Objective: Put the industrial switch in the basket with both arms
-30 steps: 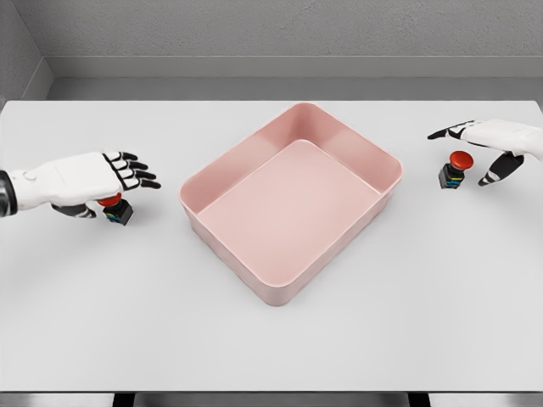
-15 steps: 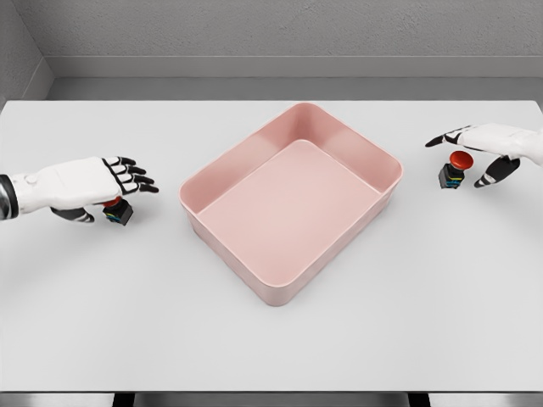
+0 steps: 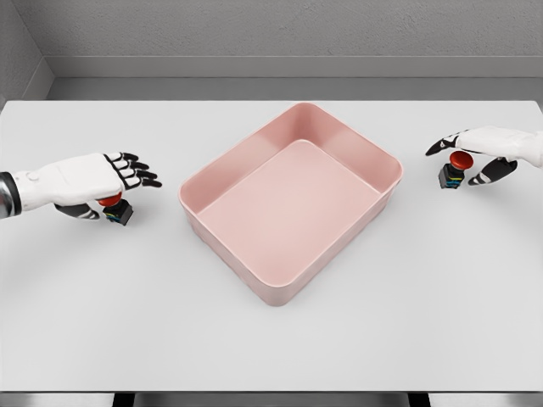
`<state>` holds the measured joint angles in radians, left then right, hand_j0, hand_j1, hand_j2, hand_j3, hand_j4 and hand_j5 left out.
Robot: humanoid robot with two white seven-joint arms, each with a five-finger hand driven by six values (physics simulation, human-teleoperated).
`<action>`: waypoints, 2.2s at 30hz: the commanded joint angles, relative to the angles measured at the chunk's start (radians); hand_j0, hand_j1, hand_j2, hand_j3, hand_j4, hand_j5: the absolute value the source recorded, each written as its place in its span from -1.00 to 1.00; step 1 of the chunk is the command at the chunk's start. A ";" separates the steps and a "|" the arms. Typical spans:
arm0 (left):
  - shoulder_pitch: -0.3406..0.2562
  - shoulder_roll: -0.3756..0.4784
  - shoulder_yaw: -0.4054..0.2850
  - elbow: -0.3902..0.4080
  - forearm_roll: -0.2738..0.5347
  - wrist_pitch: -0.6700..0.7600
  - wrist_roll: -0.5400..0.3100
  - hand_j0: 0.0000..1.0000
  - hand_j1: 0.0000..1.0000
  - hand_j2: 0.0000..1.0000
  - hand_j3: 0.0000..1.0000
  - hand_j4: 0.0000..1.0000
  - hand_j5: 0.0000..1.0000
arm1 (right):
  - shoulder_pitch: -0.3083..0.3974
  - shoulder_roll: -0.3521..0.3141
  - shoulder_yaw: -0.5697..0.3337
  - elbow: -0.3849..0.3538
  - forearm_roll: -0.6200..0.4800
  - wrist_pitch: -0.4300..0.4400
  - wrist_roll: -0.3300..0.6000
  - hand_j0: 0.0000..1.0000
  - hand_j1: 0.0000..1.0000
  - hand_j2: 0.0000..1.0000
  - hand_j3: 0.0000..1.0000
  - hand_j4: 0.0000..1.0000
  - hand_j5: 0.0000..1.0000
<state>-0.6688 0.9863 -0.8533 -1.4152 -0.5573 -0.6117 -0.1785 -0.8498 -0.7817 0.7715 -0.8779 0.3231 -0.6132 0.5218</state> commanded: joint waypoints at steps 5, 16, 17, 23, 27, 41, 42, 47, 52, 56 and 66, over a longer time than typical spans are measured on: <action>0.002 0.002 -0.006 0.030 0.013 0.001 0.004 1.00 1.00 1.00 1.00 1.00 1.00 | 0.003 -0.004 -0.001 -0.007 -0.006 0.002 0.000 0.57 0.57 0.57 0.57 0.57 0.57; 0.005 0.006 -0.006 0.030 0.016 0.001 0.002 0.24 0.24 0.24 0.24 0.24 0.24 | 0.005 -0.005 -0.001 -0.033 -0.006 0.002 0.000 0.44 0.44 0.44 0.44 0.44 0.44; 0.005 0.008 -0.006 0.030 0.016 0.001 0.002 0.14 0.14 0.14 0.14 0.14 0.14 | 0.005 -0.005 -0.001 -0.032 -0.006 0.002 0.000 0.41 0.41 0.41 0.41 0.41 0.41; 0.008 0.011 -0.004 0.030 0.020 0.001 0.002 -0.16 -0.16 -0.16 -0.16 -0.16 -0.16 | 0.005 -0.005 -0.001 -0.020 -0.006 0.002 0.004 0.22 0.22 0.22 0.22 0.22 0.22; 0.005 0.025 0.008 0.024 0.076 0.001 0.002 -0.19 -0.19 -0.19 -0.19 -0.19 -0.19 | 0.006 -0.005 -0.001 -0.020 -0.006 0.002 0.007 0.11 0.11 0.11 0.11 0.11 0.11; -0.115 0.034 -0.003 -0.073 0.100 0.001 -0.009 -0.19 -0.19 -0.19 -0.19 -0.19 -0.19 | -0.008 -0.007 -0.006 -0.023 -0.006 0.002 0.009 -0.04 -0.04 -0.04 -0.04 -0.04 -0.04; -0.121 0.034 -0.003 -0.088 0.102 0.001 -0.009 -0.19 -0.19 -0.19 -0.19 -0.19 -0.19 | -0.009 -0.007 -0.009 -0.024 -0.006 0.002 0.009 -0.04 -0.04 -0.04 -0.04 -0.04 -0.04; -0.153 0.035 -0.003 -0.174 0.100 0.001 -0.009 -0.19 -0.19 -0.19 -0.19 -0.19 -0.19 | -0.031 -0.007 -0.011 -0.032 -0.007 0.002 0.009 -0.04 -0.04 -0.04 -0.04 -0.04 -0.04; -0.173 0.035 0.002 -0.248 0.100 0.001 -0.009 -0.19 -0.19 -0.19 -0.19 -0.19 -0.19 | -0.061 -0.008 -0.012 -0.050 -0.007 0.002 0.007 -0.04 -0.04 -0.04 -0.04 -0.04 -0.04; -0.202 0.041 0.010 -0.292 0.114 0.001 -0.012 -0.19 -0.19 -0.19 -0.19 -0.19 -0.19 | -0.068 -0.021 -0.014 -0.092 -0.010 0.002 0.006 -0.04 -0.04 -0.04 -0.04 -0.04 -0.04; -0.265 -0.012 0.007 -0.347 0.145 0.001 -0.056 -0.19 -0.19 -0.19 -0.19 -0.19 -0.19 | -0.089 -0.022 -0.015 -0.165 -0.012 0.002 0.004 -0.04 -0.04 -0.04 -0.04 -0.04 -0.04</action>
<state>-0.9342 0.9894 -0.8468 -1.7549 -0.4226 -0.6121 -0.2305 -0.9388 -0.8024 0.7578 -1.0256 0.3171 -0.6134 0.5268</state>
